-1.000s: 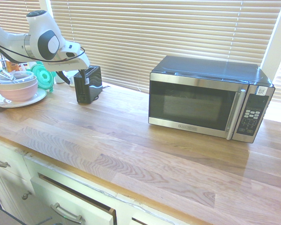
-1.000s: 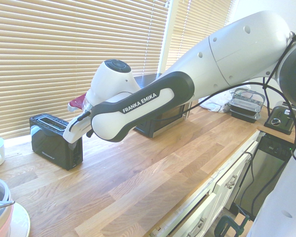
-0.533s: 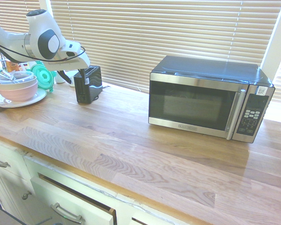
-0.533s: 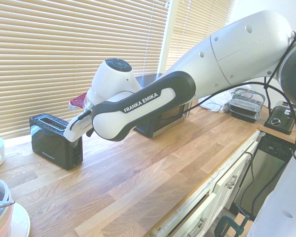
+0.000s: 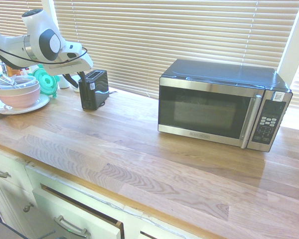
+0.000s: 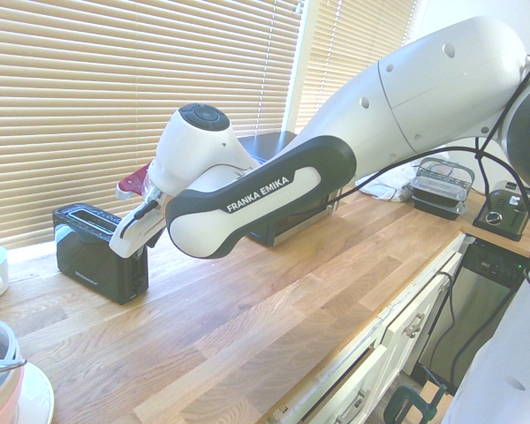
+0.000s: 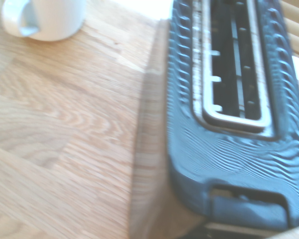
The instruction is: Press the toaster
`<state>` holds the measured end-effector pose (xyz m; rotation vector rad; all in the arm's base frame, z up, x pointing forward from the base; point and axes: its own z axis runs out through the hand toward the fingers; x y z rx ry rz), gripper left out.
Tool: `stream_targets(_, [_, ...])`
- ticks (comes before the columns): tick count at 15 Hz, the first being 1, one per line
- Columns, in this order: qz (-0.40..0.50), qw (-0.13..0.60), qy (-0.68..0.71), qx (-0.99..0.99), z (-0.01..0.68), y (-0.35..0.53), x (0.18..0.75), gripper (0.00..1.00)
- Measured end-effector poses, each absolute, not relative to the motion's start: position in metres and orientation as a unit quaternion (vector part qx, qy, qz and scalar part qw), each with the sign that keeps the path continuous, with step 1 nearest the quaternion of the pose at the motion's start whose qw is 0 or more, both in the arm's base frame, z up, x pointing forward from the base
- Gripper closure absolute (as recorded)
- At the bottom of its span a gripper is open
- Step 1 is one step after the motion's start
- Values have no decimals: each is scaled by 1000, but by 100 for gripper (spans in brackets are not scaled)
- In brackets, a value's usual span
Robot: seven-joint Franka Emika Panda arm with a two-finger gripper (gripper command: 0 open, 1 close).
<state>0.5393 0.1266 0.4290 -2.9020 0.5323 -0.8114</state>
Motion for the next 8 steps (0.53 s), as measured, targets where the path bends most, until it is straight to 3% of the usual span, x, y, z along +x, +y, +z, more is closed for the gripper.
stream_targets(8, [-309, 44, 174, -934, 467, 130, 531, 100])
